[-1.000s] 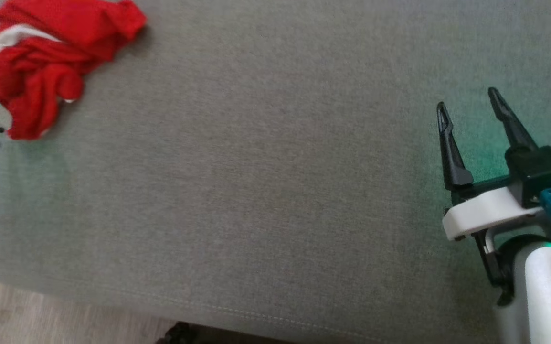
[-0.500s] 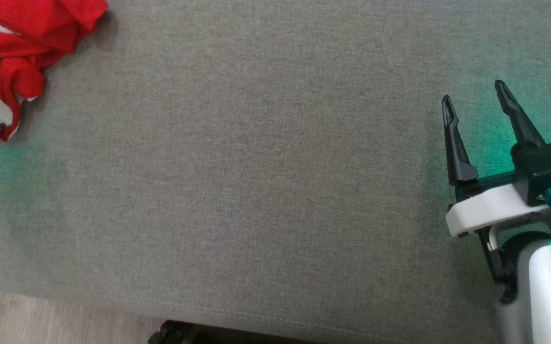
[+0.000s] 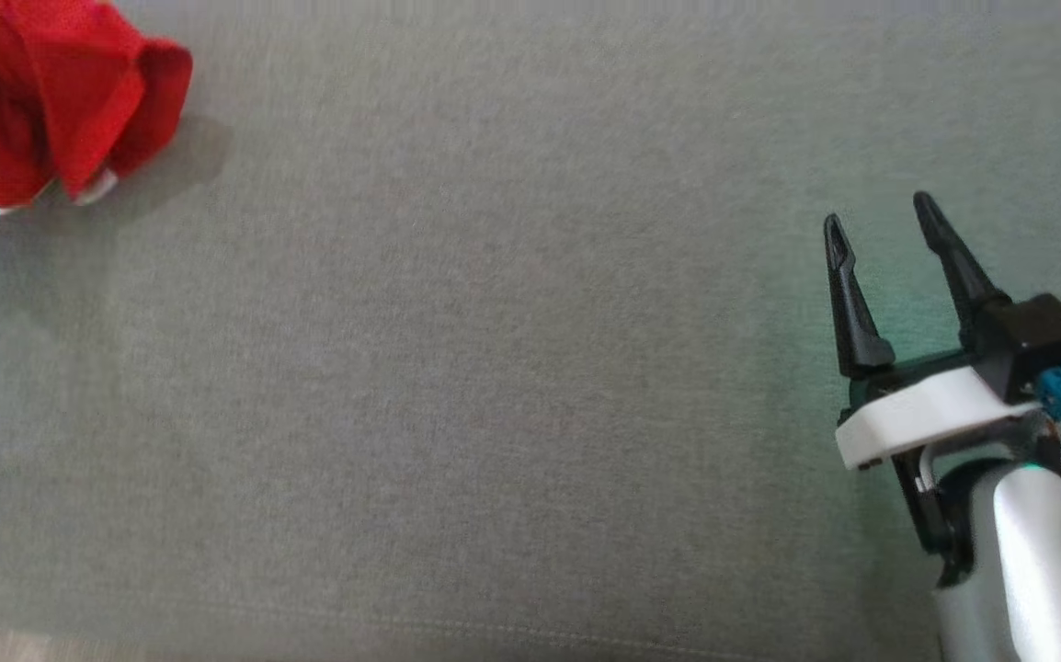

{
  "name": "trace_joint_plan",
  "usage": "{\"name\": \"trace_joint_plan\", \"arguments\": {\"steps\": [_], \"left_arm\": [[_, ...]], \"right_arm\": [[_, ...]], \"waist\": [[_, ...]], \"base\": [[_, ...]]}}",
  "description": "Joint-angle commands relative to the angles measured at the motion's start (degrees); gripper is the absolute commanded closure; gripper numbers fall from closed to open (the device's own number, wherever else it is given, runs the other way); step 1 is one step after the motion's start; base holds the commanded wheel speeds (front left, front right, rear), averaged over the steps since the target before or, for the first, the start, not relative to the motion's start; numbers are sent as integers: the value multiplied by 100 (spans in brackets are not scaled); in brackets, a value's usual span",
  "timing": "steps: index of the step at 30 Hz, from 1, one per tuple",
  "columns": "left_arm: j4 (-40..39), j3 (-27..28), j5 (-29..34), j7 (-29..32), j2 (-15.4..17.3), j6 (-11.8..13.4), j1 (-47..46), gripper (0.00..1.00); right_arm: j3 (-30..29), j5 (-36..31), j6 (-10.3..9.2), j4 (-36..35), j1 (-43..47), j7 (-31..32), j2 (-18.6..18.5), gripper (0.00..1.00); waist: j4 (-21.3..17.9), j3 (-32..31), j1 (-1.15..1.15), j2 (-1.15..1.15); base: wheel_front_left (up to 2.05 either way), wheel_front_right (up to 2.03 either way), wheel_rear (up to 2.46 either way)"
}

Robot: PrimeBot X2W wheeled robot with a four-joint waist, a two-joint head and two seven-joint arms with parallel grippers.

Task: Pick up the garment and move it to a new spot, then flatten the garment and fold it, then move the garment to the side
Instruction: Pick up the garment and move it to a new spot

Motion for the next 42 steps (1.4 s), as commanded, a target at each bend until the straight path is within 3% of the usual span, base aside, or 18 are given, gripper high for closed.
{"name": "trace_joint_plan", "arguments": {"steps": [1,10,19,25,29,33,42], "left_arm": [[-228,58,120,38,421,-47,-333,100],[-1030,-680,550,413,318,-347,-548,100],[-2073,-1141,138,479,-424,-460,-446,100],[-2529,-1252,-244,222,-829,-448,265,100],[-2603,-1322,-499,-147,-1127,-281,1284,100],[-2459,-1422,-755,-582,-1465,-48,2532,100],[-2019,-1507,-944,-1310,-1765,214,3980,100]], "right_arm": [[114,120,37,-100,65,-116,-9,0],[73,601,37,626,451,-548,-9,0],[-13,718,37,776,773,-663,-8,0],[-25,819,37,821,892,-744,-8,0],[-33,907,37,897,981,-811,-8,0],[-36,962,37,963,1042,-868,-8,0],[-80,950,37,997,989,-907,-8,0]], "waist": [[-355,-549,1,0],[-1342,-1653,1,0],[-2035,-1836,1,0],[-2077,-1735,1,0],[-1962,-1720,1,0],[-1844,-1711,1,0],[-1672,-1619,1,0]], "base": [[0,0,0],[0,0,0],[0,0,0],[0,0,0],[0,0,0],[0,0,0],[0,0,0]]}}
